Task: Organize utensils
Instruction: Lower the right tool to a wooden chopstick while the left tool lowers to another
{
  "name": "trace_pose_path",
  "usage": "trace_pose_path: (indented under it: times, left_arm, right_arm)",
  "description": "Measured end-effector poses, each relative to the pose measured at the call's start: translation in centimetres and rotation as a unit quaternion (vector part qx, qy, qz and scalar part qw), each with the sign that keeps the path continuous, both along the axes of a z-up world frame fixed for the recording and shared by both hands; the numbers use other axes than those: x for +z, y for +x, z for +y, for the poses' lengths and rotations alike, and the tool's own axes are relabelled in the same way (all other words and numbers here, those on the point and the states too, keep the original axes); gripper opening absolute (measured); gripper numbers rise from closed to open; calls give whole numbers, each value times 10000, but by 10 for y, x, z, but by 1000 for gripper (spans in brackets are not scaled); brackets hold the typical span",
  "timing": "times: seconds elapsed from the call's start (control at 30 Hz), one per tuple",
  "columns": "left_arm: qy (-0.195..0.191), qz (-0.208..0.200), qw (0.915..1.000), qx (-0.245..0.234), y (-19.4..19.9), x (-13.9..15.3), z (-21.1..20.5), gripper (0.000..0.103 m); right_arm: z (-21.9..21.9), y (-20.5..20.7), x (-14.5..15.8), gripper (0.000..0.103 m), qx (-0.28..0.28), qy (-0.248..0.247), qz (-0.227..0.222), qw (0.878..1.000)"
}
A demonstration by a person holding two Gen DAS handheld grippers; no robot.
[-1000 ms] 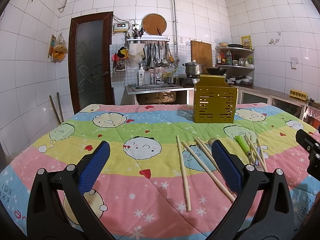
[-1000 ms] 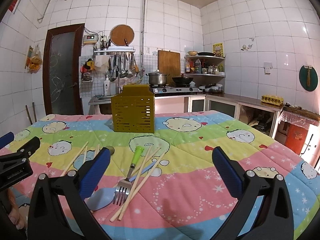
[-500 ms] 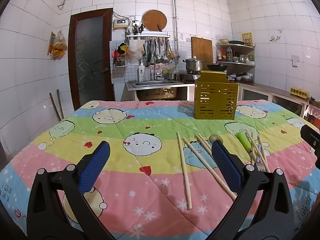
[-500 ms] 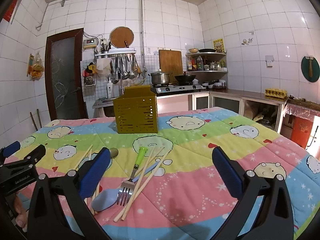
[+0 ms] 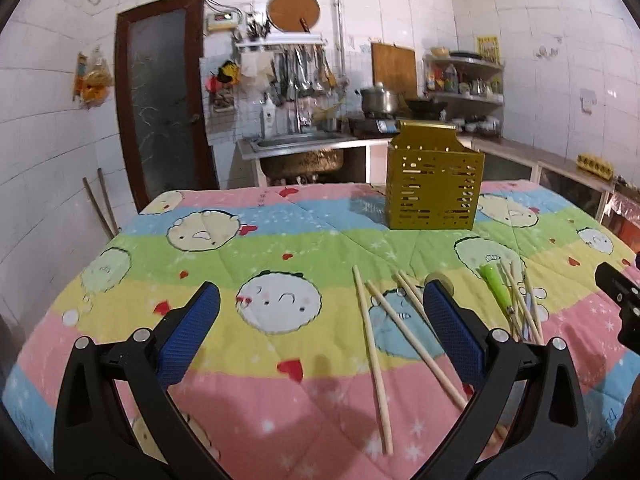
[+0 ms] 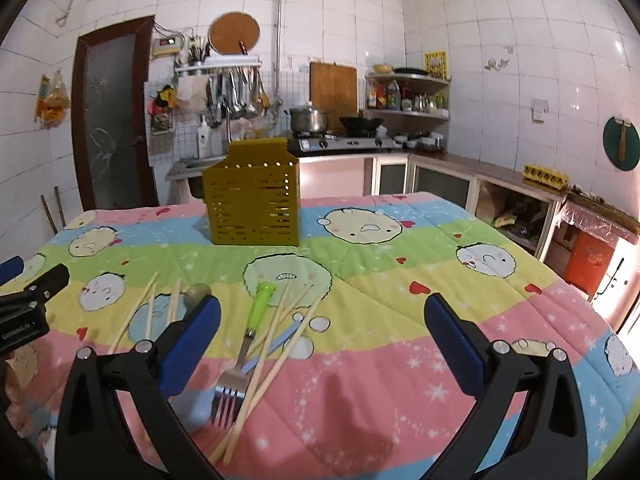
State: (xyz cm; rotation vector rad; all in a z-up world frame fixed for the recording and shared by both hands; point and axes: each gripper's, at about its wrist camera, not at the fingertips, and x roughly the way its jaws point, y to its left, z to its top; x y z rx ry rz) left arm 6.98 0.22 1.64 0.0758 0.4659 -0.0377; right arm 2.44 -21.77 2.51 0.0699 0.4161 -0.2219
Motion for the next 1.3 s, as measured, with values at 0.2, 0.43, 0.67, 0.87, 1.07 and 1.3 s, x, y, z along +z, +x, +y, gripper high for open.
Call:
trace_pose_path:
  times: [0.2,0.43,0.67,0.87,1.07,1.3]
  left_arm:
    - [-32,612,9978,-258,47,-4,-7,98]
    - [1,1168,9929,-230,95,-24,-12,98]
    - [149,1689,9850,-334,120,-49,-17,98]
    - [33,1944,9807,-206,130,-62,-11,98]
    - [-44,2119,9772,-134,140,-72,-7,96]
    - [-168,2315,9726,-158,149,-75,-4,78]
  right_arm:
    - [-14,49,-5,99,-128,101,581,9982]
    - [-33,100,-31,99,-533,421,1343,9886]
    - [-39,126,-54,92,-777,459,1751,9804]
    - [-42,141,-69,79,-732,691,2061,9733]
    - [-37,146,-75,69,-794,584,2196,9706]
    - [-29,145,-73,49,-754,585,2242,9699]
